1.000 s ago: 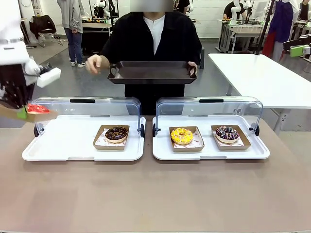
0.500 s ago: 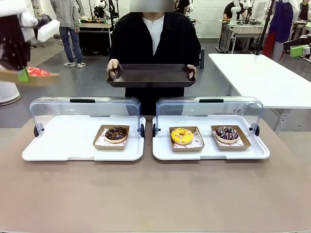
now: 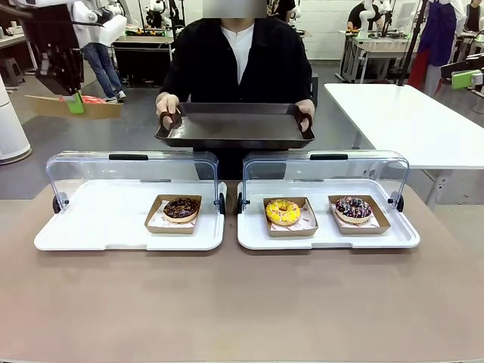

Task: Provide the desired donut to the person.
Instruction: Place the picked Paper togo box onto the Handle tray extended by the person.

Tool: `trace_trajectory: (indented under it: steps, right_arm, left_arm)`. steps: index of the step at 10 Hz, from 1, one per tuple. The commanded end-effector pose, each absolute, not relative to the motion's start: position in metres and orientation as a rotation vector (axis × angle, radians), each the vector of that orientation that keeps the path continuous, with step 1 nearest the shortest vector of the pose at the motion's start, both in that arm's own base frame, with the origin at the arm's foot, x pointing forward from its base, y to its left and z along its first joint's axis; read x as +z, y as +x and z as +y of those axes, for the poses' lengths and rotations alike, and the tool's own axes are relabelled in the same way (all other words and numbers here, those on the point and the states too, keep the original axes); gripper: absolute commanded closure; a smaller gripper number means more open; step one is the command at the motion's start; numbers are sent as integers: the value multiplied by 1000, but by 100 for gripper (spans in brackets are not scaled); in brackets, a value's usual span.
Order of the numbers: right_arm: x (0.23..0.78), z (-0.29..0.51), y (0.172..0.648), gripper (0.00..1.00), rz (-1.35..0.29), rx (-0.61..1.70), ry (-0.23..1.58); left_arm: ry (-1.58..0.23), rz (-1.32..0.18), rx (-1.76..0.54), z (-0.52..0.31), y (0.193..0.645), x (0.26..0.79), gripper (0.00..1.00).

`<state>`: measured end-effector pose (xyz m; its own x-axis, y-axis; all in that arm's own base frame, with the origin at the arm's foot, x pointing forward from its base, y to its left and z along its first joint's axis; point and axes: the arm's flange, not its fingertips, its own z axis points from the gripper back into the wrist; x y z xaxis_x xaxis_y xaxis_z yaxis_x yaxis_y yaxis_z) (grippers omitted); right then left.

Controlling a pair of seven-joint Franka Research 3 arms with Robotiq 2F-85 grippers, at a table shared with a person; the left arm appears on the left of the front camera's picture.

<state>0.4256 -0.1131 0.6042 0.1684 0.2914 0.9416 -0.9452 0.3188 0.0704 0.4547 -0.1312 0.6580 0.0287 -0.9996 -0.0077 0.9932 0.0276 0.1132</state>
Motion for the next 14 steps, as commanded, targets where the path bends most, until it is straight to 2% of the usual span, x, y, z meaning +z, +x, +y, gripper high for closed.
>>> trace_trajectory:
  steps: [1, 9, 14]
  right_arm:
    - [605, -112, 427, 0, -1035, 1031, 824]
    - [605, -112, 427, 0, -1035, 1031, 824]
    - [605, -112, 427, 0, -1035, 1031, 824]
  left_arm:
    - [71, -81, -1535, -120, 452, 662, 100]
    - [90, -76, -1541, -132, 456, 656, 99]
    - [140, -147, -1657, -229, 451, 713, 99]
